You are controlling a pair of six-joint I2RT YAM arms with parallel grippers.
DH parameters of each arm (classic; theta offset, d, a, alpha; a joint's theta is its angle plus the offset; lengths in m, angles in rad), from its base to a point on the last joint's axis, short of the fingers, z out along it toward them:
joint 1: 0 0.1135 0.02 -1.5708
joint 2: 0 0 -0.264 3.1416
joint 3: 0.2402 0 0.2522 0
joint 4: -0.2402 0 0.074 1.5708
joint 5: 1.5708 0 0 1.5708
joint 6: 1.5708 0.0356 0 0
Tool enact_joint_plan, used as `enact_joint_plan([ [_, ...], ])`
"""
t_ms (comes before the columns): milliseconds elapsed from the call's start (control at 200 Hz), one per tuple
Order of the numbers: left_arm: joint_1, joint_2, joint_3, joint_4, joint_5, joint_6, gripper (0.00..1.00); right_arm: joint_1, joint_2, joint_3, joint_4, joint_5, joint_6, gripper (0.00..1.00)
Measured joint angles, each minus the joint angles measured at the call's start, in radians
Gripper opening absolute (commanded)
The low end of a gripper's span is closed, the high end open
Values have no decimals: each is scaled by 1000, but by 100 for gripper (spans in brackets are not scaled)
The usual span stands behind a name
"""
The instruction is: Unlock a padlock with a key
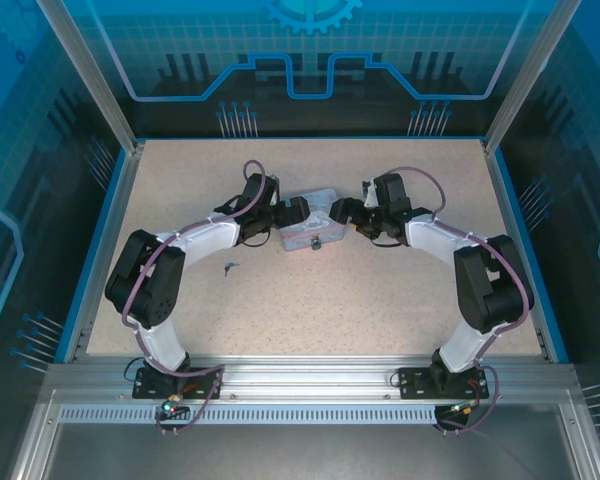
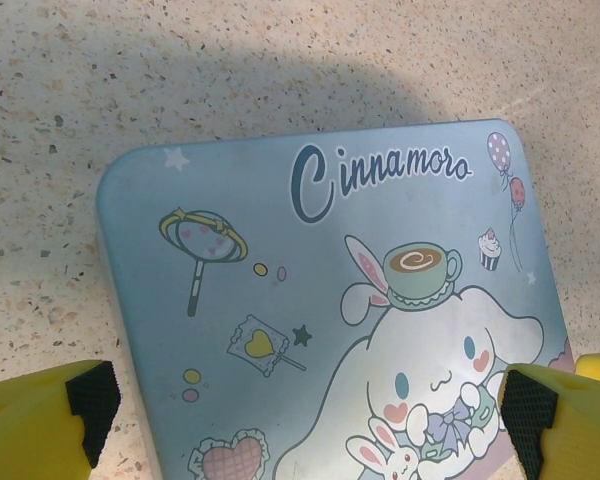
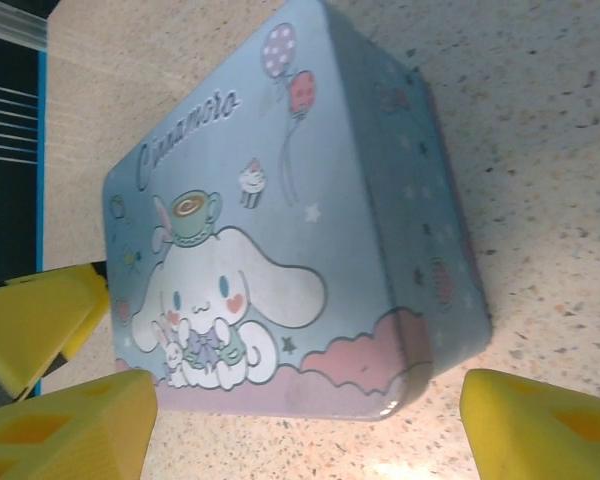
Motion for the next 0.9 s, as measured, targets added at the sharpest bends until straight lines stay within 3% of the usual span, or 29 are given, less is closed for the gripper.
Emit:
enact_joint_plan([
  [385, 0, -4, -16, 10, 0, 0, 99, 6, 149, 164, -29, 33, 7, 79],
  [900, 0, -13, -35, 28, 1, -5, 99, 31, 71, -4, 98, -36, 99, 78],
])
